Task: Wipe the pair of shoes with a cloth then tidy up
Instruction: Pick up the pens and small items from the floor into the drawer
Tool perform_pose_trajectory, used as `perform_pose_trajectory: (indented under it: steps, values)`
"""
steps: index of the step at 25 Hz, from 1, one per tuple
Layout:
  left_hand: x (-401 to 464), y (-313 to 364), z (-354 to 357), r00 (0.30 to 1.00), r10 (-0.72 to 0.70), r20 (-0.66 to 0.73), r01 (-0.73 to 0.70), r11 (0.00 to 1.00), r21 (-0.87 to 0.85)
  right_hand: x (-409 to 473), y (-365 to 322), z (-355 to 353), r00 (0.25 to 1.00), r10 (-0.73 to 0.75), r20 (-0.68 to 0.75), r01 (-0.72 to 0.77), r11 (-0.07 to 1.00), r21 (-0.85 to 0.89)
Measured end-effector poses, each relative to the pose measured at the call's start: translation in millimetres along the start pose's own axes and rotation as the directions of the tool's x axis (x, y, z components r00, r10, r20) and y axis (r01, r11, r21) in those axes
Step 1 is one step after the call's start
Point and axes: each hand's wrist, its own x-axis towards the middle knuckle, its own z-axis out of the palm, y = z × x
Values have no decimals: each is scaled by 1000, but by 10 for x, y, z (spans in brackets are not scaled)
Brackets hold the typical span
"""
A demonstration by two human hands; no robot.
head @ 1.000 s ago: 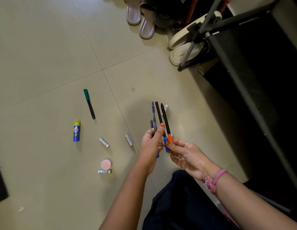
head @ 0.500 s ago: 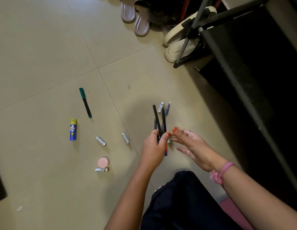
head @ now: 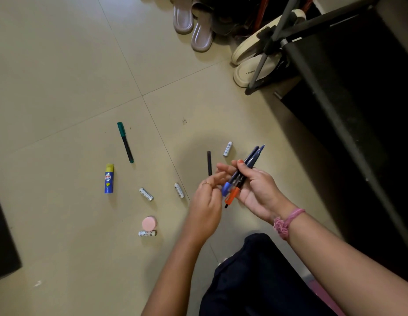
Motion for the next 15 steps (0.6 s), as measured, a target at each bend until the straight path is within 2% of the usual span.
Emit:
perform_pose_trajectory:
  steps: [4, 7, 10, 11, 14, 15]
  values:
    - [53, -84, -127, 999, -19, -50, 20, 1000, 24, -7, 28, -19, 999, 40, -15, -42, 980, -194]
    - [138, -61, -33, 994, -69, -83, 79, 989, 123, -18, 102, 36, 995, 87, 37, -79, 979, -185]
    - [179, -18, 61, 977, -70, -203, 99, 986, 132, 7, 164, 89, 997, 49, 61, -37, 982, -186]
    - [164, 13, 80, 980, -44, -192, 72, 987, 141, 18, 182, 104, 999, 30, 40, -22, 983, -181]
    - [137, -1, 18, 999, 39, -11, -35, 974, 224, 74, 194, 121, 997, 25, -67, -30, 997, -76]
    - [185, -72, -101, 999, 23, -29, -16, 976, 219, 81, 171, 108, 996, 27, -84, -31, 998, -49]
